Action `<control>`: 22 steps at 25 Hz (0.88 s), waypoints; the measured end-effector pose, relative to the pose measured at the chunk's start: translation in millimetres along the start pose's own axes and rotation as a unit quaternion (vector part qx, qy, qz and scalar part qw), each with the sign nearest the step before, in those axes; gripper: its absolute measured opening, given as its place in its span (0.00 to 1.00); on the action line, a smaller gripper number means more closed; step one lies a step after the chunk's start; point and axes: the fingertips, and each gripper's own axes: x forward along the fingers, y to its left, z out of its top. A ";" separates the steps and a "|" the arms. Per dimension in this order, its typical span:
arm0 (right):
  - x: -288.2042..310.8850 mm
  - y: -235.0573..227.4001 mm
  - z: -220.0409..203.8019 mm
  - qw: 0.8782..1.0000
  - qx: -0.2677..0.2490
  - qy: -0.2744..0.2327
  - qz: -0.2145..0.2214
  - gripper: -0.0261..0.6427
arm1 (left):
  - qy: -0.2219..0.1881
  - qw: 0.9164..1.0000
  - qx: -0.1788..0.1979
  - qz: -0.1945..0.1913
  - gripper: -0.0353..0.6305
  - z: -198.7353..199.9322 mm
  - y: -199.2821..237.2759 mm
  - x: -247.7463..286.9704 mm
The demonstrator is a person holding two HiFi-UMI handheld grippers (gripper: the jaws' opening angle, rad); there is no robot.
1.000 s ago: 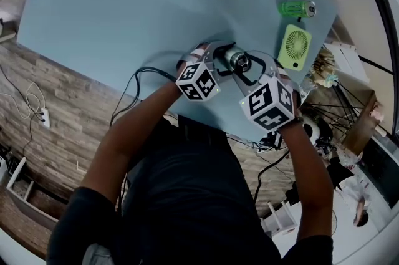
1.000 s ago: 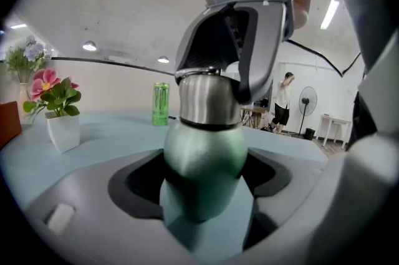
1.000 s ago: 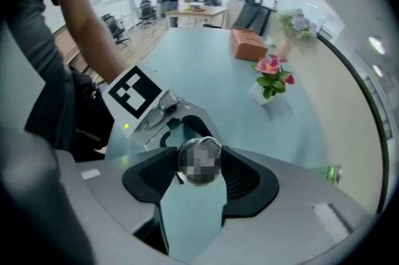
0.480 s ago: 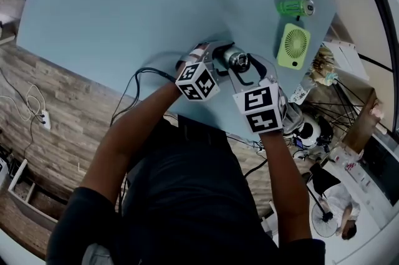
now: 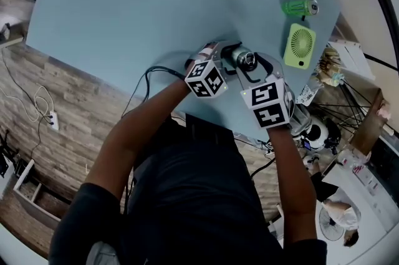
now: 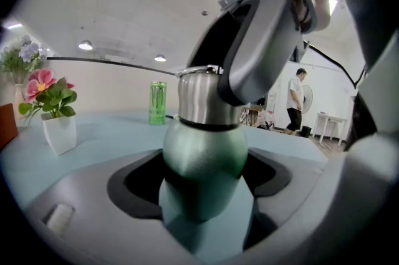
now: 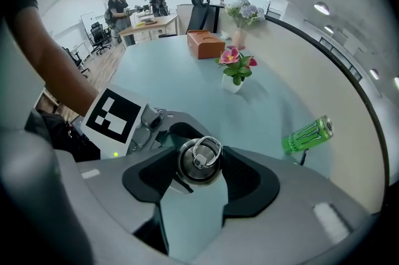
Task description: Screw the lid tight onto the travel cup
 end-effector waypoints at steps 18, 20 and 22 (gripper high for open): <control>-36.8 -5.8 18.4 0.998 0.015 -0.067 -0.007 0.38 | 0.071 0.988 0.133 -0.022 0.69 17.6 30.9 -88.8; -63.6 -11.4 35.0 0.989 0.068 -0.133 -0.008 0.38 | 0.064 0.990 0.128 -0.002 0.69 26.9 41.2 -112.6; -99.2 -15.6 56.0 0.967 0.135 -0.216 0.000 0.38 | 0.048 0.992 0.115 0.025 0.68 43.5 52.8 -139.7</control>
